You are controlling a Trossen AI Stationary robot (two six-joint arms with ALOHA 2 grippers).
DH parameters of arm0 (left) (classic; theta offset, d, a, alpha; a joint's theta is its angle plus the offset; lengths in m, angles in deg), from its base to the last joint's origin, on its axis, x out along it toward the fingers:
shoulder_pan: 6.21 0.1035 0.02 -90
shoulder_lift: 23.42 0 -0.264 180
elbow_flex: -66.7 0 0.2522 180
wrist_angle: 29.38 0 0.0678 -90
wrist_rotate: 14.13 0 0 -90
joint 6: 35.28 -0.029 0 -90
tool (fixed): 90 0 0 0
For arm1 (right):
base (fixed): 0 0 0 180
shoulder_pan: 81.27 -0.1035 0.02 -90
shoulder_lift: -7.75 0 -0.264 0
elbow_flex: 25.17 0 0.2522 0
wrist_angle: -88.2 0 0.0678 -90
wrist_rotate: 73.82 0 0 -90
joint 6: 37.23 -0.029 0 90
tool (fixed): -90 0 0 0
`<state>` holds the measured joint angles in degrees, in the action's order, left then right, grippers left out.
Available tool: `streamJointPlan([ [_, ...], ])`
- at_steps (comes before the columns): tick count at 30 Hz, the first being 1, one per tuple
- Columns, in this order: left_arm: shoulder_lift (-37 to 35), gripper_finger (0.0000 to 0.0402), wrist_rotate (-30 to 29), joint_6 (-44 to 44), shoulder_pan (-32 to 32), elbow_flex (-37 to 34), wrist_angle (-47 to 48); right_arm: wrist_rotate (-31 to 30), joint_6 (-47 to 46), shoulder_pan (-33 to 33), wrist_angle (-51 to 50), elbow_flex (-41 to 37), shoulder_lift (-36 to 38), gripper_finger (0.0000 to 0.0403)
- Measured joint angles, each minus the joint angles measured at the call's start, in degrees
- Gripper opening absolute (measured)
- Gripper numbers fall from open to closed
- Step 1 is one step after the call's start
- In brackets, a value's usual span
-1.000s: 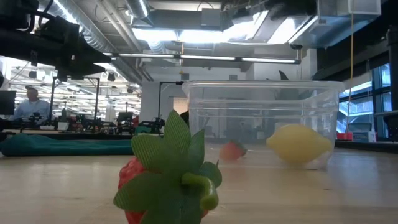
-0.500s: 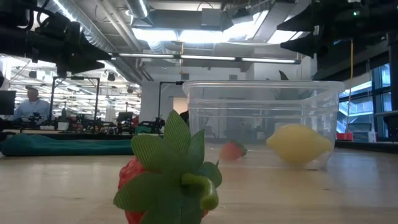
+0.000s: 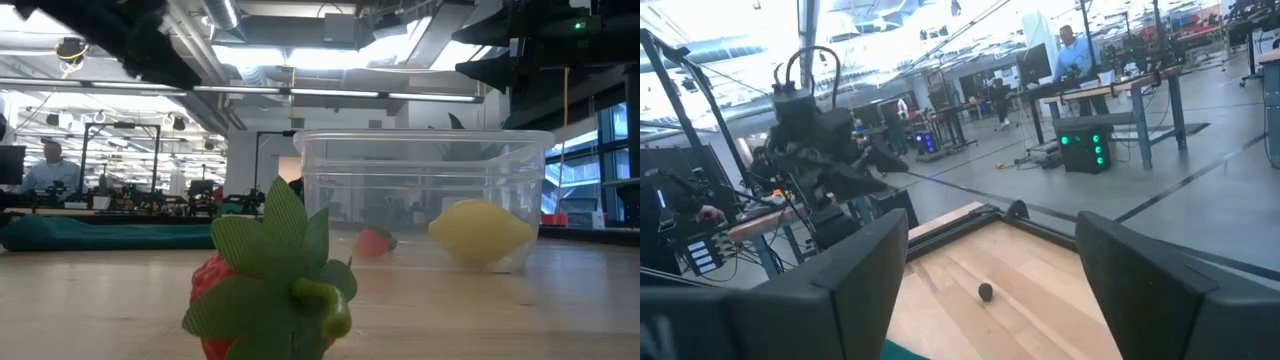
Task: Pick and placing Produce into tupperware
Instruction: Put the blackberry into the transparent bin
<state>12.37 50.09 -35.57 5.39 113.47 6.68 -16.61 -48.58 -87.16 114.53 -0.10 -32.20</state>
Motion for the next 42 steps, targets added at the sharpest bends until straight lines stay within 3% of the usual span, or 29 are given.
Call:
streamJointPlan([
  [5,13.2,0.025,2.2,-4.6,3.6,10.6,10.1,2.5,0.1,0.0,0.0,0.0,0.0,0.0289],
  [11,22.9,0.025,17.7,-4.6,14.3,19.4,14.6,7.6,0.1,0.0,-0.1,0.0,1.8,0.0289],
  [17,30.3,0.025,25.4,-7.3,22.2,22.9,16.8,10.4,2.0,0.0,-0.3,0.0,5.0,0.0289],
  [22,37.0,0.025,27.3,-8.7,23.4,23.3,16.7,10.5,2.9,0.0,-1.8,0.0,6.6,0.0289],
  [32,49.1,0.0249,26.2,-0.5,23.2,23.3,16.3,10.5,4.5,0.0,-2.8,0.0,7.1,0.0289],
  [38,52.6,0.0249,22.7,-14.9,19.3,23.3,14.3,10.5,5.7,0.0,-2.8,0.0,7.1,0.0289],
  [42,53.9,0.0249,20.5,-19.3,18.1,23.3,13.4,10.5,5.7,0.0,-3.0,0.0,7.1,0.0289],
])
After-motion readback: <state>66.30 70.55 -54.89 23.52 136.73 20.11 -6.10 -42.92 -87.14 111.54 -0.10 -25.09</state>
